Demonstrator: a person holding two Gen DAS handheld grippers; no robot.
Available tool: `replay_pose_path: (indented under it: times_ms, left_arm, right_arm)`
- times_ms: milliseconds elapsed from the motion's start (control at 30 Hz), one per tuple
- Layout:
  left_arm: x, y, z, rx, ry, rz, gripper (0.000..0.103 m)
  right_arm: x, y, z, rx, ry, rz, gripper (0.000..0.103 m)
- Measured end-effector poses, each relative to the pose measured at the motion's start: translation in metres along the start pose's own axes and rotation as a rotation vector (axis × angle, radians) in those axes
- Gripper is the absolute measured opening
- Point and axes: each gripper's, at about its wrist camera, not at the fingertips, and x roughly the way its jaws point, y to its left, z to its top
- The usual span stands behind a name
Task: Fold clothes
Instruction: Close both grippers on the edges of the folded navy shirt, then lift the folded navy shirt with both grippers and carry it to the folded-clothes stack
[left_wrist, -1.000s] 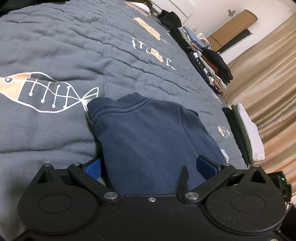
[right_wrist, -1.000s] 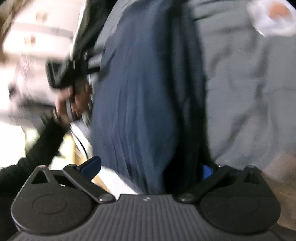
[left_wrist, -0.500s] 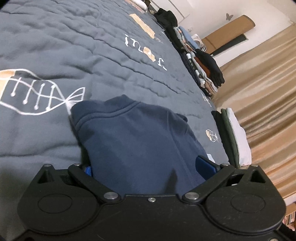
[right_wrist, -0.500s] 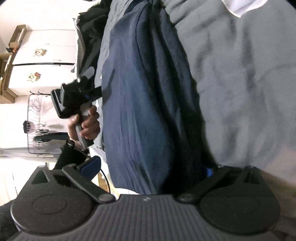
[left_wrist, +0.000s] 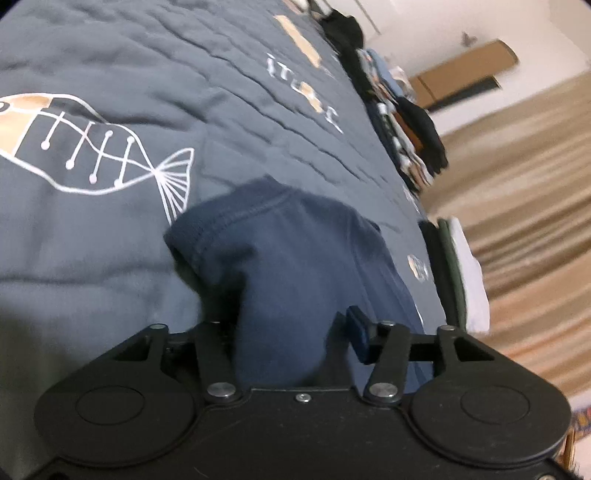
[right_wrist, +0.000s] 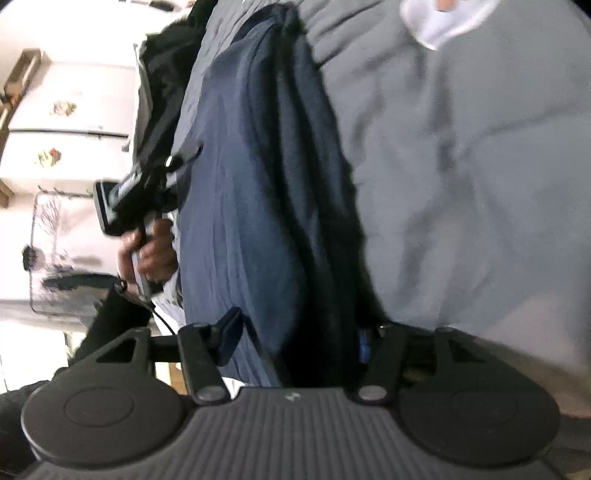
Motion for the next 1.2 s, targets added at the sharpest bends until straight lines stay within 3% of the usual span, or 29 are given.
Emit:
replay_pose_path:
  times_ms: [133,200,300,333,367,433,467,600,833,1200]
  left_arm:
    - [0.011,0.001,0.008,-0.047,-0.014,-0.011,0.058]
    - [0.023,-0.008,0.011,-0.015,-0.024,0.007,0.058]
    - [0.032,-0.017,0.013,0.02,-0.037,0.037,0.048]
    - [0.031,-0.019,0.012,0.027,-0.039,0.053,0.037]
    - [0.029,-0.021,0.01,0.036,-0.046,0.062,0.03]
    - [0.023,-0.027,0.006,0.06,-0.067,0.072,0.022]
    - [0.02,-0.03,0.004,0.072,-0.077,0.076,0.02]
    - [0.009,-0.055,0.0,0.141,-0.117,0.117,0.017]
    - [-0.011,-0.116,-0.008,0.27,-0.174,0.136,0.015]
    - [-0.012,-0.238,-0.021,0.445,-0.277,0.057,0.014]
  right_arm:
    - [0.014,0.01,0.001,-0.002,-0.006,0.017,0.07]
    - [0.016,0.013,0.0,-0.011,-0.009,0.015,0.075]
    - [0.017,0.017,-0.004,-0.018,-0.026,0.004,0.076]
    - [0.017,0.018,-0.007,-0.016,-0.04,-0.008,0.072]
    - [0.016,0.019,-0.009,-0.013,-0.054,-0.019,0.055]
    - [0.015,0.021,-0.015,-0.009,-0.082,-0.041,0.029]
    - [0.014,0.022,-0.018,-0.006,-0.096,-0.052,0.025]
    - [0.008,0.037,-0.025,-0.038,-0.143,-0.071,0.018]
    - [-0.019,0.055,-0.034,-0.103,-0.193,0.01,0.014]
    - [-0.1,0.079,-0.066,-0.187,-0.377,0.058,0.014]
